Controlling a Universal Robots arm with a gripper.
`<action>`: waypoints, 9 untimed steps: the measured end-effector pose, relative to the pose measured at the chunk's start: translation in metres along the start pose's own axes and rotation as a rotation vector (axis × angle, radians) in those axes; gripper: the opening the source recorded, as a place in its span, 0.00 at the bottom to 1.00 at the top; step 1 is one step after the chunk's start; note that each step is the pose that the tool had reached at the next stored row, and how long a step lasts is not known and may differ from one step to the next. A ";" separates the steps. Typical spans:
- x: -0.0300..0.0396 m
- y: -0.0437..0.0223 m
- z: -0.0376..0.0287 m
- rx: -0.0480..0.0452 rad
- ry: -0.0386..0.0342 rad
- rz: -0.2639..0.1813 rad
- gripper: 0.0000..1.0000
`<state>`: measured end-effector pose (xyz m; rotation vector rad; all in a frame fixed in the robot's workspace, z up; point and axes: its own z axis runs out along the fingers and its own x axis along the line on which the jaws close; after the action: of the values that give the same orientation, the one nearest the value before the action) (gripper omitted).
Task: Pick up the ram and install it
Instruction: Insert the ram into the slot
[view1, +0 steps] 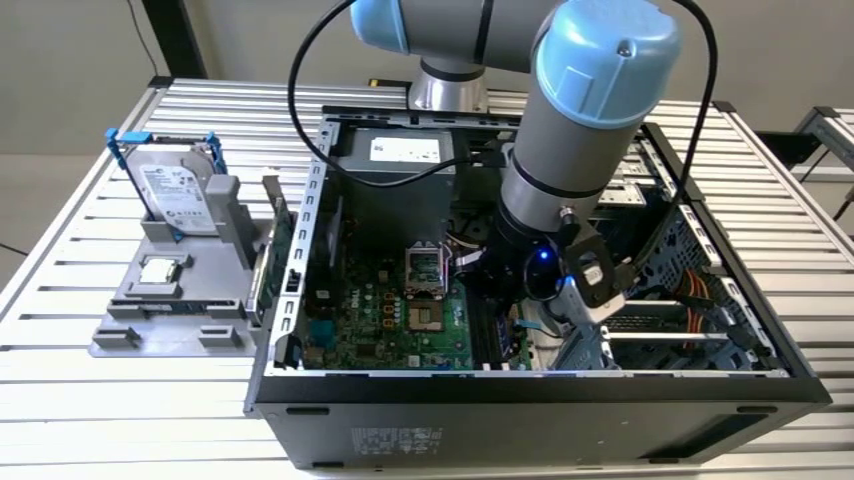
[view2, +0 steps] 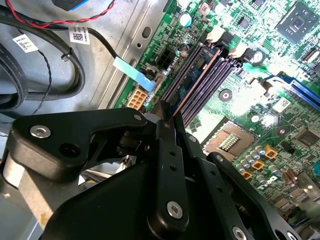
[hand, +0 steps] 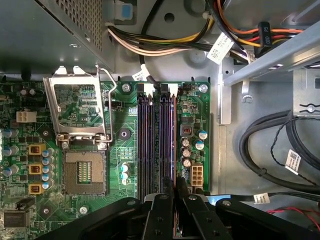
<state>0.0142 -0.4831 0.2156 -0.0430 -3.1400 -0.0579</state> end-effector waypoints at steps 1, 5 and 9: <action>0.0000 0.0000 0.0000 0.0001 -0.0002 0.005 0.00; 0.0000 0.0000 0.0001 0.0000 -0.0008 0.020 0.00; 0.0001 0.0006 0.0008 0.0003 -0.0010 0.025 0.00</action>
<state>0.0141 -0.4824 0.2148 -0.0825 -3.1397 -0.0574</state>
